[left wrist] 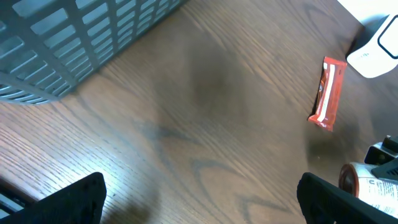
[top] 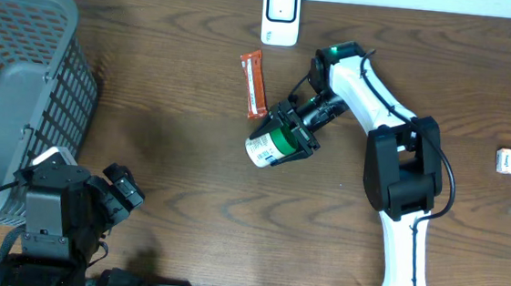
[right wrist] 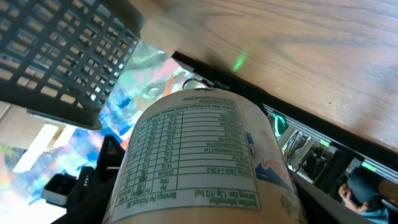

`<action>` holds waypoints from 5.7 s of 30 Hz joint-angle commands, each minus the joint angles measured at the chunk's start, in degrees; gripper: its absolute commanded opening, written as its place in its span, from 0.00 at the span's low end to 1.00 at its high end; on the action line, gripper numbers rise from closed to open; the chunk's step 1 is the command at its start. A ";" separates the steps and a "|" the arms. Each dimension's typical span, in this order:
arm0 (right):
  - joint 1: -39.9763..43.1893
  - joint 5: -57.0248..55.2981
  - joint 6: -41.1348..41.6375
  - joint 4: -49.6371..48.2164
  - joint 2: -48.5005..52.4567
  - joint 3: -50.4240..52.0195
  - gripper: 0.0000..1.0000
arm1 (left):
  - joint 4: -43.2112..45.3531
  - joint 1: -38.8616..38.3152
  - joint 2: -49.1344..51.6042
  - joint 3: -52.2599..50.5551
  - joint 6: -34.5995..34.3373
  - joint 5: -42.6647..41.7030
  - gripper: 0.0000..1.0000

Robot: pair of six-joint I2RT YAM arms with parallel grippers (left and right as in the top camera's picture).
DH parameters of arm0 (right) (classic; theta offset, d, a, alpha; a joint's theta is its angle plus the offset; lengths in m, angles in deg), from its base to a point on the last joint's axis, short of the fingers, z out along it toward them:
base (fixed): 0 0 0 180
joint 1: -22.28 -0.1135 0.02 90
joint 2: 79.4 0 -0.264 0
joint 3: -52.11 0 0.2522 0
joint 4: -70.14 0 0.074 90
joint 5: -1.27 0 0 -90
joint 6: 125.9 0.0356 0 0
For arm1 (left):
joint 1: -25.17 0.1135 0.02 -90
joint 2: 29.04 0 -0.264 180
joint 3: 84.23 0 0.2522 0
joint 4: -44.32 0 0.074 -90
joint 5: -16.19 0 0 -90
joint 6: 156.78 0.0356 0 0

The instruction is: Scan the item barcode

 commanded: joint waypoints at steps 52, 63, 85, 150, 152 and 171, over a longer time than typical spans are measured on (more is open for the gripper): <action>-4.68 -79.67 -3.52 -92.85 10.29 -13.55 0.67 | -0.37 0.24 -0.02 0.76 0.55 0.72 0.98; -5.07 -84.08 -7.30 -78.23 -2.54 -13.55 0.67 | -0.37 0.24 -0.02 0.76 0.55 0.72 0.98; 8.83 -64.46 -1.46 -19.21 -16.37 -11.85 0.99 | -0.37 0.24 -0.02 0.76 0.55 0.72 0.98; -2.89 -69.94 31.30 -45.92 3.08 -9.05 0.97 | -0.37 0.24 -0.02 0.76 0.55 0.72 0.98; -2.93 -70.01 31.32 -46.49 4.20 -9.05 0.96 | -0.37 0.24 -0.02 0.76 0.55 0.74 0.98; 2.36 -70.07 27.15 -41.75 4.02 -9.14 0.51 | -0.37 0.24 -0.02 0.76 0.55 0.74 0.98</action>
